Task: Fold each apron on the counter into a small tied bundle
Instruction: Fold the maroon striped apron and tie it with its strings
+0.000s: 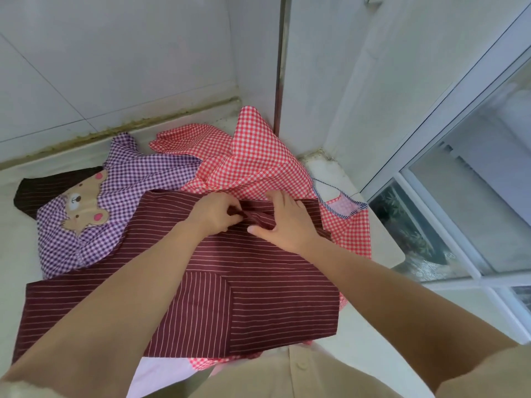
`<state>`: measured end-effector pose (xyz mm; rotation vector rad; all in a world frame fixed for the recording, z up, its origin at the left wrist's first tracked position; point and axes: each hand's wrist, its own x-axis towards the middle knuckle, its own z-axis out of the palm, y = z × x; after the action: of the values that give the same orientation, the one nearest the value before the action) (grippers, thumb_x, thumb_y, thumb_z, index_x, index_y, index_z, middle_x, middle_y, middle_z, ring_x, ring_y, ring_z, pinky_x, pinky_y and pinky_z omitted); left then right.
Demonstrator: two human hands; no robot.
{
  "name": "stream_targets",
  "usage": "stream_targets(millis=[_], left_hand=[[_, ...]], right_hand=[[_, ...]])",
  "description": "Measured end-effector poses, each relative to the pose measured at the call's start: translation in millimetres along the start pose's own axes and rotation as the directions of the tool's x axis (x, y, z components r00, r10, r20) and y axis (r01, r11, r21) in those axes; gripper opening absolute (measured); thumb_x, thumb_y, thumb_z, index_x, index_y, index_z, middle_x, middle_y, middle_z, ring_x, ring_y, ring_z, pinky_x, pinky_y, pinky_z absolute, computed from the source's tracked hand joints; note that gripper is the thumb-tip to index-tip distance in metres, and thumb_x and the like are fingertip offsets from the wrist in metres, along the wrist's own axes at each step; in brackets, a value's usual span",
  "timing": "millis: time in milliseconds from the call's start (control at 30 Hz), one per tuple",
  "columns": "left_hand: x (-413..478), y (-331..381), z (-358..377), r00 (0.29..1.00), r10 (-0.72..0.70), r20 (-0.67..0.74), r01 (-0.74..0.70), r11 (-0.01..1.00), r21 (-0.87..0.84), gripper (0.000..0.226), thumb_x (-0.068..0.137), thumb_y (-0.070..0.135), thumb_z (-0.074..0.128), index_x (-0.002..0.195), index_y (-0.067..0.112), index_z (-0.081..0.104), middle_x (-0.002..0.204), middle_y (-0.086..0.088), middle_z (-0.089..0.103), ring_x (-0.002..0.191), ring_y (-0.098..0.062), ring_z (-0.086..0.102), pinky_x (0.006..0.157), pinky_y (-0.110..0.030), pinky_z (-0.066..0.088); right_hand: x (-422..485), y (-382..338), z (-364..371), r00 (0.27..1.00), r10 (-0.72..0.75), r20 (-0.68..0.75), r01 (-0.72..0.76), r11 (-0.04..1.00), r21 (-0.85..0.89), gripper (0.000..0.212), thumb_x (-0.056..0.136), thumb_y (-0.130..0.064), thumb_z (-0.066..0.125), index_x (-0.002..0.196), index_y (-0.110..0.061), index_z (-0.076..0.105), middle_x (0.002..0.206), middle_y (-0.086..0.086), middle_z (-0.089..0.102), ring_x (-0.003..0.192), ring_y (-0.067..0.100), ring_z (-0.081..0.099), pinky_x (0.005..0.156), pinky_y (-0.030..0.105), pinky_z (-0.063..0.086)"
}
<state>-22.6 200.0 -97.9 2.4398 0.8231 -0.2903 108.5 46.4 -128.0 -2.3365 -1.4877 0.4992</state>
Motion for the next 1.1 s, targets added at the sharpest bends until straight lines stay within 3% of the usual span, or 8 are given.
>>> stream_targets(millis=[167, 367, 467, 633, 800, 967, 1033, 1100], left_hand=[[-6.1, -4.2, -2.2, 0.991, 0.050, -0.127, -0.049, 0.999, 0.012, 0.010, 0.089, 0.022, 0.063, 0.092, 0.015, 0.068, 0.066, 0.014, 0.055, 0.065, -0.013, 0.059, 0.070, -0.038, 0.052], [-4.7, -14.2, -9.3, 0.979, -0.036, -0.198, 0.047, 0.998, 0.049, 0.017, 0.091, 0.032, 0.063, 0.095, 0.017, 0.068, 0.076, 0.007, 0.060, 0.073, -0.016, 0.058, 0.066, -0.032, 0.046], [2.7, -10.2, -13.1, 0.985, -0.097, -0.144, 0.111, 0.989, 0.098, 0.021, 0.092, 0.036, 0.062, 0.098, 0.017, 0.067, 0.075, 0.005, 0.060, 0.072, -0.018, 0.062, 0.074, -0.037, 0.053], [8.9, -2.7, -8.5, 0.972, -0.180, -0.151, 0.209, 0.955, 0.211, 0.032, 0.092, 0.034, 0.062, 0.119, 0.017, 0.065, 0.106, -0.004, 0.067, 0.102, -0.024, 0.061, 0.081, -0.037, 0.050], [8.6, -1.1, 3.4, 0.964, -0.220, -0.148, 0.252, 0.933, 0.255, 0.035, 0.091, 0.032, 0.064, 0.122, 0.018, 0.063, 0.113, -0.003, 0.066, 0.105, -0.023, 0.061, 0.078, -0.034, 0.047], [11.2, 7.8, 3.4, 0.948, -0.302, -0.097, 0.317, 0.881, 0.352, 0.031, 0.088, 0.026, 0.067, 0.119, 0.020, 0.063, 0.112, -0.002, 0.065, 0.105, -0.023, 0.061, 0.081, -0.035, 0.049], [14.5, 17.8, 4.9, 0.955, -0.278, -0.103, 0.294, 0.842, 0.451, 0.030, 0.088, 0.017, 0.066, 0.118, 0.019, 0.064, 0.112, -0.003, 0.065, 0.104, -0.024, 0.062, 0.083, -0.036, 0.050], [19.0, 30.9, 10.5, 0.974, -0.188, -0.130, 0.228, 0.829, 0.510, 0.034, 0.087, 0.009, 0.063, 0.121, 0.016, 0.061, 0.115, -0.006, 0.062, 0.103, -0.026, 0.062, 0.081, -0.037, 0.050]], right_hand=[[23.5, -18.5, 7.6, 0.998, -0.053, -0.038, 0.046, 0.985, -0.167, 0.032, 0.089, -0.020, 0.061, 0.120, -0.017, 0.055, 0.119, 0.002, 0.060, 0.113, 0.023, 0.054, 0.099, 0.035, 0.038], [29.8, 26.9, -33.3, 0.943, 0.208, 0.259, -0.222, 0.975, 0.026, 0.036, 0.089, -0.004, 0.058, 0.123, -0.016, 0.061, 0.124, 0.003, 0.060, 0.112, 0.023, 0.057, 0.098, 0.032, 0.045], [30.7, 69.2, -61.7, 0.863, 0.302, 0.406, -0.391, 0.907, 0.156, 0.037, 0.092, -0.010, 0.058, 0.128, -0.018, 0.061, 0.127, 0.003, 0.062, 0.112, 0.023, 0.060, 0.102, 0.034, 0.045], [15.8, 97.9, -60.8, 0.771, 0.431, 0.468, -0.623, 0.659, 0.421, 0.026, 0.094, -0.010, 0.062, 0.117, 0.001, 0.062, 0.105, 0.012, 0.069, 0.088, 0.027, 0.069, 0.066, 0.023, 0.057], [13.2, 99.7, -27.0, 0.784, 0.531, 0.322, -0.619, 0.711, 0.334, 0.025, 0.094, -0.018, 0.064, 0.113, -0.002, 0.064, 0.103, 0.019, 0.070, 0.068, 0.018, 0.062, 0.067, 0.028, 0.057], [12.9, 96.0, -20.3, 0.773, 0.530, 0.350, -0.615, 0.760, 0.209, 0.024, 0.094, -0.020, 0.063, 0.072, -0.014, 0.053, 0.066, 0.001, 0.059, 0.057, 0.010, 0.057, 0.067, 0.016, 0.046], [10.8, 92.6, -22.6, 0.731, 0.555, 0.397, -0.652, 0.740, 0.166, 0.016, 0.093, -0.022, 0.063, 0.080, -0.013, 0.058, 0.066, -0.001, 0.059, 0.057, 0.007, 0.057, 0.054, 0.008, 0.032], [10.2, 91.9, -21.8, 0.703, 0.554, 0.446, -0.683, 0.700, 0.209, 0.009, 0.091, -0.016, 0.063, 0.092, -0.007, 0.062, 0.071, 0.002, 0.061, 0.059, 0.009, 0.059, 0.052, 0.010, 0.043]])
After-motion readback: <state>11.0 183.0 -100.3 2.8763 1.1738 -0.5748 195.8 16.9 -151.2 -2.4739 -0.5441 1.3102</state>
